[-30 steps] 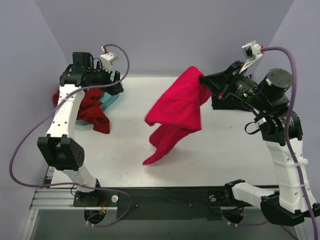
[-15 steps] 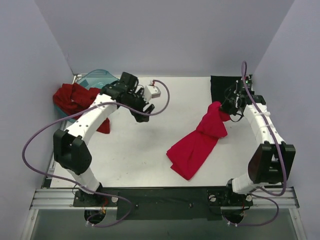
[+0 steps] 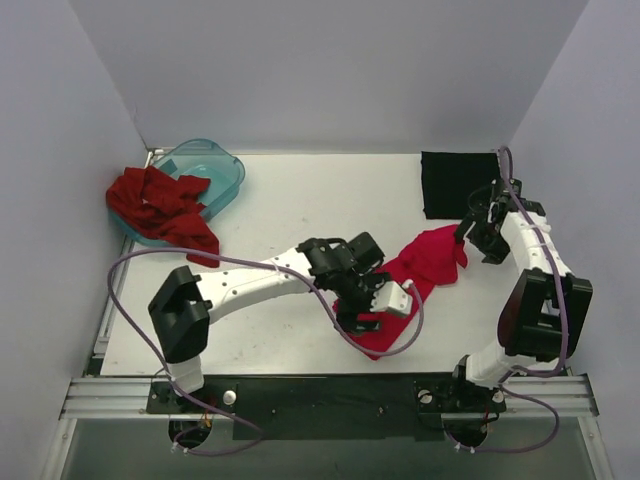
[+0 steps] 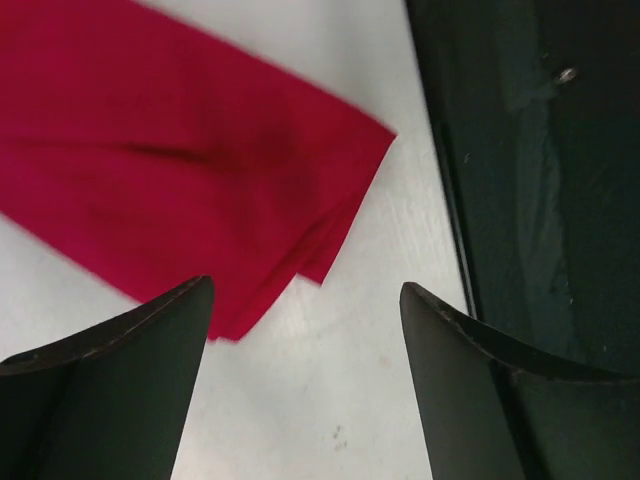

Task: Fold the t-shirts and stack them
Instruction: Flatten out the tshirt

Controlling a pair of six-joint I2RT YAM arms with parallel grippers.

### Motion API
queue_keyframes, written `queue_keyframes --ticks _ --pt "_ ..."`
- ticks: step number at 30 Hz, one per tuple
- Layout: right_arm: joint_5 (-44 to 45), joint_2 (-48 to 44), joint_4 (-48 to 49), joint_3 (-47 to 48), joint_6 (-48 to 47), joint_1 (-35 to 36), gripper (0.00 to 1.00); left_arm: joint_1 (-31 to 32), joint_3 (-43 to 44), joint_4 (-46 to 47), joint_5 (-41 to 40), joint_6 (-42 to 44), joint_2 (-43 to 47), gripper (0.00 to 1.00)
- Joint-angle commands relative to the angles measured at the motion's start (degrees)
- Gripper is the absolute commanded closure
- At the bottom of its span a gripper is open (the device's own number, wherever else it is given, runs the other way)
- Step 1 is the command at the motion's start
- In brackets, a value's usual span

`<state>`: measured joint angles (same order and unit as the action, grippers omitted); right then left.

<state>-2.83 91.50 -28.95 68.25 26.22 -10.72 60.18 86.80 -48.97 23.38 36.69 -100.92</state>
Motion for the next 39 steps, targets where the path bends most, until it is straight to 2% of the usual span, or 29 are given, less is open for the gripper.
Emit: queue_keyframes --ticks 1,5,12,15,17,18,19,20,21,22,24,26,27,29,32,35,39 --pt "2.5 -11.3 -6.9 -5.3 -1.2 0.3 0.24 5.0 -0.8 9.9 5.5 -2.9 -4.4 0.11" --pt "-0.3 -19.5 -3.7 -11.0 -2.2 2.1 0.24 7.3 -1.9 14.8 3.2 -4.4 -8.8 0.09" --pt "-3.6 -23.8 -0.6 -16.5 -1.9 4.6 0.23 8.4 -2.0 19.0 -2.5 -3.5 -15.3 0.08" --pt "-6.8 -19.8 4.2 -16.9 -3.6 3.9 0.20 8.2 -1.9 20.8 -8.6 -4.8 -17.7 0.09" --pt "-7.9 -13.1 5.2 -15.1 -4.2 3.9 0.21 8.0 -1.5 21.4 -10.1 -5.6 -18.1 0.24" --pt "-8.9 -8.1 5.7 -13.4 -4.1 4.0 0.22 7.8 -1.3 21.3 -10.2 -5.8 -18.1 0.40" --pt "-11.1 -5.9 6.4 -12.7 -3.7 4.2 0.24 7.7 -0.9 20.7 -9.9 -6.3 -18.0 0.51" --pt "-11.3 -1.9 7.1 -11.7 -3.2 4.4 0.25 7.2 -0.8 20.2 -9.5 -6.4 -17.9 0.70" --pt "-11.0 0.0 8.0 -11.3 -2.6 4.6 0.27 6.6 -0.3 19.2 -8.6 -7.1 -17.6 0.82" --pt "-10.8 2.4 8.4 -10.5 -2.5 4.6 0.29 6.4 0.1 18.5 -8.4 -7.9 -17.5 1.00" --pt "-9.3 4.3 8.4 -9.3 -2.7 4.5 0.38 4.4 2.0 15.3 -5.3 -10.0 -16.4 1.00" --pt "-8.1 4.9 8.5 -8.1 -3.3 4.6 0.61 1.7 4.4 12.2 -2.0 -11.0 -13.8 1.00" --pt "-7.2 4.9 8.4 -7.7 -3.4 4.5 0.81 0.0 5.0 10.4 -1.0 -11.1 -11.9 1.00" --pt "-7.0 4.5 7.8 -6.2 -3.3 4.5 1.00 -2.8 7.3 6.6 1.4 -10.9 -8.9 1.00" --pt "-6.2 -0.7 4.9 -4.5 -3.1 5.3 1.00 -7.9 13.5 0.0 6.4 -12.3 -6.4 1.00" --pt "-5.6 -12.0 -0.6 -2.7 -2.1 5.4 1.00 -15.9 17.7 -4.8 10.3 -14.2 -1.6 1.00" --pt "-9.7 -25.1 -8.1 0.8 -3.1 5.3 1.00 -25.9 22.6 -8.1 11.9 -15.7 5.1 1.00"
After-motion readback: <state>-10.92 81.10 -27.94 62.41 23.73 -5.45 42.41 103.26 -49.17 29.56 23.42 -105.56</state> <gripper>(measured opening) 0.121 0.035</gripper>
